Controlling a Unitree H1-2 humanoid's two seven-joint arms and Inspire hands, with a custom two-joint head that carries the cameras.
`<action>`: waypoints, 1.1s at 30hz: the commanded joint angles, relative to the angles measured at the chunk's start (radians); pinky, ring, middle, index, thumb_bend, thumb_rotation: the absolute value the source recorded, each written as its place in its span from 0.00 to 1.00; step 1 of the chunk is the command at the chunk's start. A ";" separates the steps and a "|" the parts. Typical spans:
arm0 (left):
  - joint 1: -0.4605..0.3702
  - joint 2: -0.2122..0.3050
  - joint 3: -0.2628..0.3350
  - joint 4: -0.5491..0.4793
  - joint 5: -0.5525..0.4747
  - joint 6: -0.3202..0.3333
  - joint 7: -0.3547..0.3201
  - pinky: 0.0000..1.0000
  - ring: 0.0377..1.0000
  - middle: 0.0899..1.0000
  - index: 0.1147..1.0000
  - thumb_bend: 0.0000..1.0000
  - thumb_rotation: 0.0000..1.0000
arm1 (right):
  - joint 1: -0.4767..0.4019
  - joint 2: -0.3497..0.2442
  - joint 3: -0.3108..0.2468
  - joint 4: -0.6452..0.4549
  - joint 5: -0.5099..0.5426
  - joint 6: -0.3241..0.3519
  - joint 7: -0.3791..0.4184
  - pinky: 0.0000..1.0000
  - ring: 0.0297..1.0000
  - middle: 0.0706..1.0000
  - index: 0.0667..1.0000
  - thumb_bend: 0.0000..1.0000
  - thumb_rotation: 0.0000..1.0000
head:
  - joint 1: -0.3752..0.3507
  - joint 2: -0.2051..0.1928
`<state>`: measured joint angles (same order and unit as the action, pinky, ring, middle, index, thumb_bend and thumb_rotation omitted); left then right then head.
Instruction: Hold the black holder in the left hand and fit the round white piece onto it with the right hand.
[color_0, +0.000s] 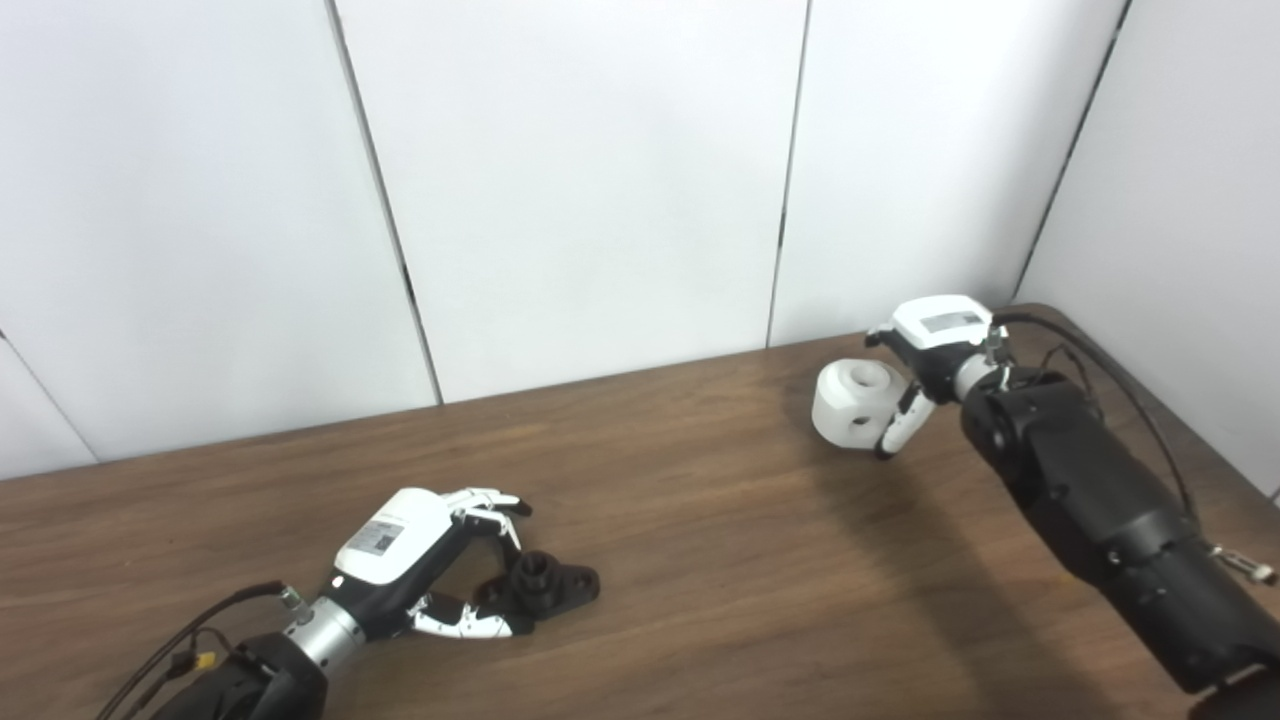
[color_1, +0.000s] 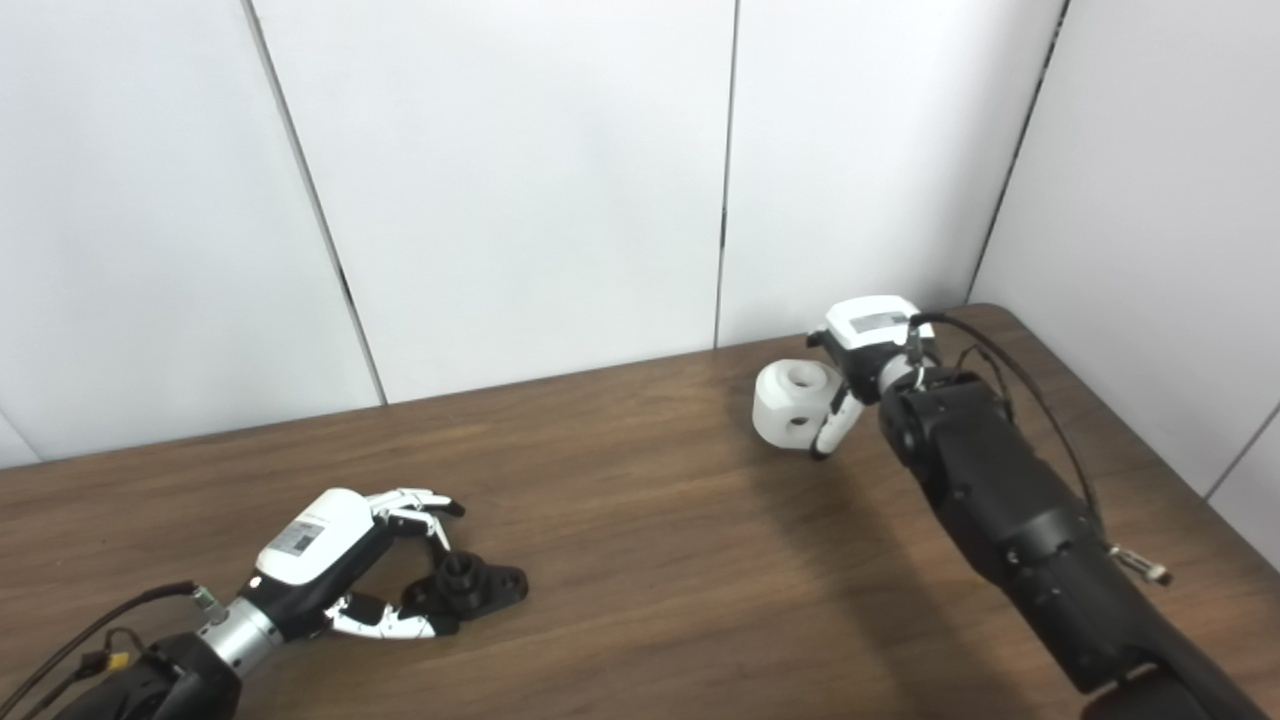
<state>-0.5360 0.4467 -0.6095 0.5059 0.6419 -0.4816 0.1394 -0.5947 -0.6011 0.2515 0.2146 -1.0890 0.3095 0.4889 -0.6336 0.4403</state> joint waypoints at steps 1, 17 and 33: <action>0.045 0.048 -0.009 0.014 0.049 0.019 -0.080 0.71 0.82 0.79 0.42 0.52 0.05 | -0.055 -0.022 -0.010 -0.008 0.008 -0.001 -0.042 0.86 0.89 0.91 0.84 0.94 0.33 | 0.001 0.001; 0.074 0.043 0.055 -0.045 0.055 0.022 -0.145 0.69 0.81 0.78 0.42 0.52 0.05 | -0.043 -0.022 0.014 0.009 0.040 -0.024 -0.129 0.79 0.82 0.79 0.48 0.58 0.16 | 0.005 0.018; 0.086 0.030 0.067 -0.056 0.075 0.014 -0.135 0.67 0.79 0.77 0.42 0.52 0.05 | -0.013 -0.049 0.008 -0.002 0.064 -0.073 -0.246 0.74 0.76 0.69 0.45 0.52 0.14 | 0.043 0.038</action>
<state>-0.4865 0.4467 -0.5199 0.4227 0.6715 -0.4798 0.0454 -0.5641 -0.6154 0.2762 0.2457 -1.0284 0.2483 0.2797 -0.5906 0.4771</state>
